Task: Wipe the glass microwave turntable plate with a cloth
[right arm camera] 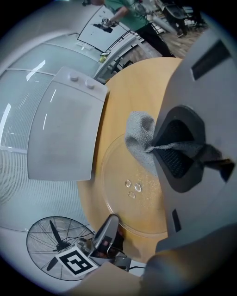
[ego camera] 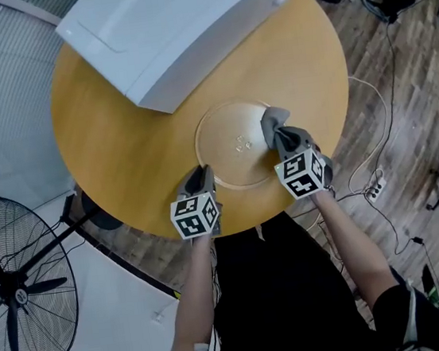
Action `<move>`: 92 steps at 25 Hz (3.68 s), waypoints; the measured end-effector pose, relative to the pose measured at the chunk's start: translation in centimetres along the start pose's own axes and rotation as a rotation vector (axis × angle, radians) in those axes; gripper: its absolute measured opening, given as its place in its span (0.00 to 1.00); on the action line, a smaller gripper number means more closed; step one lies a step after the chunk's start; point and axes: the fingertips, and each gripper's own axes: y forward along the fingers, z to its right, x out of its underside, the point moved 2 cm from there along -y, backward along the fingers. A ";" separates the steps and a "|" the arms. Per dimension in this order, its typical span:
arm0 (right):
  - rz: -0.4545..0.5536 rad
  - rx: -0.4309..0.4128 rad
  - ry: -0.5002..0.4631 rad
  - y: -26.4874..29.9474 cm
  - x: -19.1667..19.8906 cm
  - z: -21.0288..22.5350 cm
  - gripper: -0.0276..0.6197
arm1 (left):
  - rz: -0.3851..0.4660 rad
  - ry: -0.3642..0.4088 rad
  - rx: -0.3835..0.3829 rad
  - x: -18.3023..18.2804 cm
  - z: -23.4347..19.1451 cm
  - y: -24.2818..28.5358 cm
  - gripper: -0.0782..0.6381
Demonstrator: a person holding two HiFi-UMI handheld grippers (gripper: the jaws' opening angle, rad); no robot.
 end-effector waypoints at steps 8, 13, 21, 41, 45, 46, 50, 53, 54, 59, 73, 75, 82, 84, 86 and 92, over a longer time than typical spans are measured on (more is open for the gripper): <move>0.014 0.015 -0.055 2.2 -3.0 1.5 0.07 | 0.001 0.018 0.007 -0.1 0.1 0.0 0.21; 0.042 0.010 -0.062 3.6 -4.9 1.6 0.07 | 0.001 0.020 0.009 0.0 0.2 0.0 0.21; 0.071 -0.048 -0.050 5.5 -8.2 0.0 0.07 | -0.006 0.015 0.017 -0.1 0.2 0.0 0.21; 0.104 -0.374 -0.186 4.8 -10.1 -12.7 0.07 | -0.015 0.003 0.018 -0.1 0.0 0.1 0.20; 0.104 -0.409 -0.194 4.0 -9.2 -14.3 0.07 | -0.016 -0.002 0.021 0.0 -0.2 0.1 0.20; 0.103 -0.415 -0.187 3.7 -9.0 -14.7 0.07 | -0.016 0.000 0.019 0.0 -0.2 0.1 0.20; 0.090 -0.442 -0.158 2.6 -7.6 -16.0 0.07 | -0.016 0.003 0.012 0.0 -0.2 0.1 0.19; 0.081 -0.467 -0.139 1.9 -6.5 -16.8 0.07 | -0.018 0.003 0.011 -0.1 -0.2 0.1 0.19; 0.078 -0.473 -0.130 1.7 -6.1 -16.9 0.07 | -0.017 0.004 0.010 -0.1 -0.2 0.1 0.19; 0.060 -0.492 -0.133 0.5 -4.4 -17.2 0.07 | -0.012 0.009 -0.002 -0.1 -0.2 0.2 0.19; 0.039 -0.460 -0.172 -2.6 0.7 -15.1 0.07 | 0.000 0.033 -0.025 -0.1 -0.1 0.1 0.19; 0.041 -0.438 -0.165 -2.8 1.2 -14.3 0.07 | 0.002 0.038 -0.030 -0.1 -0.1 0.1 0.19; 0.037 -0.371 -0.108 -2.7 2.3 -10.4 0.08 | 0.005 0.042 -0.032 0.0 0.0 0.1 0.19; 0.039 -0.338 -0.080 -2.4 2.2 -8.8 0.08 | 0.006 0.045 -0.032 0.0 0.0 0.1 0.19; 0.043 -0.307 -0.054 -2.1 1.8 -7.3 0.08 | 0.006 0.047 -0.031 -0.1 0.0 0.1 0.19; 0.063 -0.243 -0.022 -0.8 0.0 -4.2 0.08 | 0.008 0.058 -0.035 0.0 0.2 0.1 0.19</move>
